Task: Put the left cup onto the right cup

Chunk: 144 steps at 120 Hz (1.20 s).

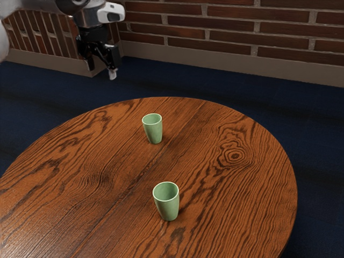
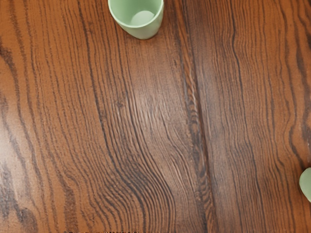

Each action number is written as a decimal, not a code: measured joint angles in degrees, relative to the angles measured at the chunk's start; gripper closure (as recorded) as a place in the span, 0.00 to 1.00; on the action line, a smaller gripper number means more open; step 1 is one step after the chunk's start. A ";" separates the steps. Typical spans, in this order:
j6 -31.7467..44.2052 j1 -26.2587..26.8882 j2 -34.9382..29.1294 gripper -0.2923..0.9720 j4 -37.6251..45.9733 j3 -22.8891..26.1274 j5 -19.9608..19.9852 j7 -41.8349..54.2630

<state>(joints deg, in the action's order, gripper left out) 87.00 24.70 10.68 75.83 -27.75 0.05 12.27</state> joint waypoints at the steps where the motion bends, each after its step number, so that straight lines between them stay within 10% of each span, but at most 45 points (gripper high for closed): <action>1: 0.12 0.01 -0.23 0.24 0.32 0.21 -0.17 0.00; 33: 4.33 -0.54 -2.60 0.24 5.75 2.64 -2.28 0.25; 144: 22.31 -15.72 23.80 0.25 -2.67 12.63 7.63 -3.88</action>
<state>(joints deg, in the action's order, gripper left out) 109.32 8.97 34.48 73.16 -15.12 7.69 8.39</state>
